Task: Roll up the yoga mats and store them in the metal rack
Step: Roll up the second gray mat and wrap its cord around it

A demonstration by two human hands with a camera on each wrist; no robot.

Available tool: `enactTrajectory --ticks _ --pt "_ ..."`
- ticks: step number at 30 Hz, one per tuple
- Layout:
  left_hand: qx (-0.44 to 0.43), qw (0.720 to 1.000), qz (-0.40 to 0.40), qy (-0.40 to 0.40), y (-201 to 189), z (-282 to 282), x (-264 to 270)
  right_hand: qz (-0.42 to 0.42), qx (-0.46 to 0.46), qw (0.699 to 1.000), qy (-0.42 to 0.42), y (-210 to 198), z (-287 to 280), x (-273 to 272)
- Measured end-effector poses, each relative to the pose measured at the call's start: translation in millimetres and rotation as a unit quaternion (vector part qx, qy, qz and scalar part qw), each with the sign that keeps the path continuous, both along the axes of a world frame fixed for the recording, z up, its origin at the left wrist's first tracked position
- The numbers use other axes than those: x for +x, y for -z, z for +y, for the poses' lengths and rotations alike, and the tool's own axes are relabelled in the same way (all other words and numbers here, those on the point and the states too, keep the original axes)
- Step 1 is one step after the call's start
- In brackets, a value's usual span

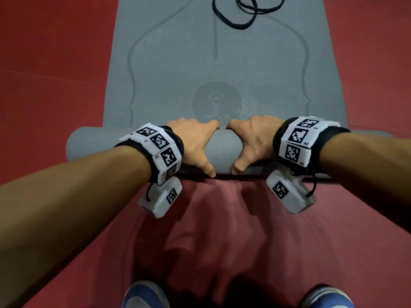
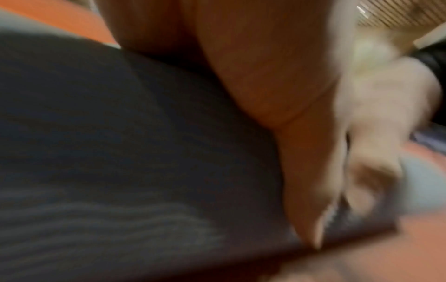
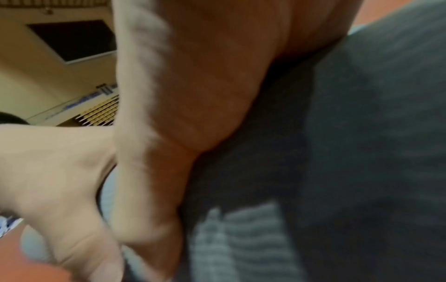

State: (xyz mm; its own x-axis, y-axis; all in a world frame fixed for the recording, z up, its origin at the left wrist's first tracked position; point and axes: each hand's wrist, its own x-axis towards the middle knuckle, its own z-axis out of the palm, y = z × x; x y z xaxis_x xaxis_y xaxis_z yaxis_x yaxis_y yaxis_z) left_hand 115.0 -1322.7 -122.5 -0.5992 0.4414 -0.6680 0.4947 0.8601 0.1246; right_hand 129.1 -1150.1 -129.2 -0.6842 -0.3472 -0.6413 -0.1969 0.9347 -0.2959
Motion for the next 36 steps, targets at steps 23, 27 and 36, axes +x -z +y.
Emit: enactTrajectory --ticks 23,27,36 --pt "-0.013 0.972 -0.231 -0.03 12 -4 29 -0.24 -0.073 0.968 0.009 12 -5 35" --pt "-0.014 0.971 -0.238 -0.013 13 -1 39 -0.273 -0.073 0.959 0.004 19 -8 43" --pt "0.041 0.986 -0.16 -0.007 14 -10 45 -0.276 -0.101 0.955 0.045 23 3 40"
